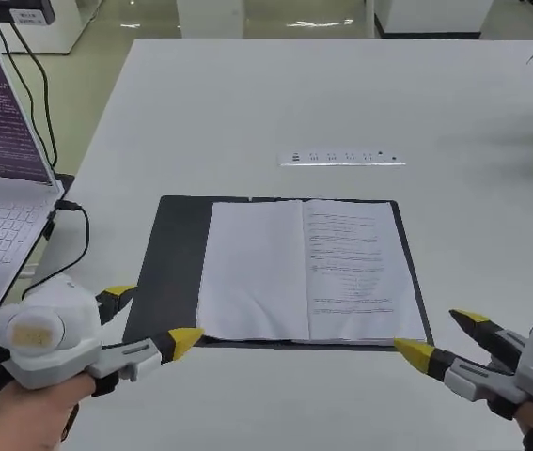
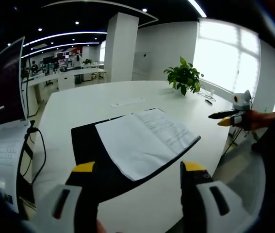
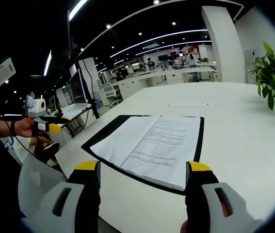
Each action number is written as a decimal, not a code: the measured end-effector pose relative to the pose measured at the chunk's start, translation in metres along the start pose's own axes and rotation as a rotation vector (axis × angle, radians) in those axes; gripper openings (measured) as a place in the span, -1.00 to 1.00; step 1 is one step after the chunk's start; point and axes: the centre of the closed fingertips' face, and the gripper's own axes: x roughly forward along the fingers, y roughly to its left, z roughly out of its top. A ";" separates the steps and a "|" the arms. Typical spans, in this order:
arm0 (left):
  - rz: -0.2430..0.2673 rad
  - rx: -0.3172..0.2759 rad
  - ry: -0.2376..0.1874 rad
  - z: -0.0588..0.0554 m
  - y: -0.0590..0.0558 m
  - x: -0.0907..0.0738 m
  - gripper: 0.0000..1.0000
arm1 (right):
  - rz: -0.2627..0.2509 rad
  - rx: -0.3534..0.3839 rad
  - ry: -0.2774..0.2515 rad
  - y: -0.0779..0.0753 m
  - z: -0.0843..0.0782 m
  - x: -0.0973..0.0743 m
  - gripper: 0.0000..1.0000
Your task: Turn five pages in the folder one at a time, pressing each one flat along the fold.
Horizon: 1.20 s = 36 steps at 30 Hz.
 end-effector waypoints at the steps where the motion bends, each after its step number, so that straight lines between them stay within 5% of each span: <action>1: -0.002 0.000 0.001 0.000 -0.001 0.001 0.38 | 0.003 -0.004 0.013 0.002 -0.003 0.000 0.41; 5: -0.010 0.004 0.006 0.002 -0.006 0.005 0.39 | 0.007 -0.030 0.052 0.007 -0.012 0.001 0.46; 13: -0.036 0.021 0.015 0.007 -0.018 0.019 0.38 | 0.018 -0.021 0.036 0.011 -0.009 -0.001 0.46; 36: -0.168 0.102 0.094 0.019 -0.083 0.076 0.35 | 0.042 0.033 0.070 0.008 -0.027 -0.014 0.51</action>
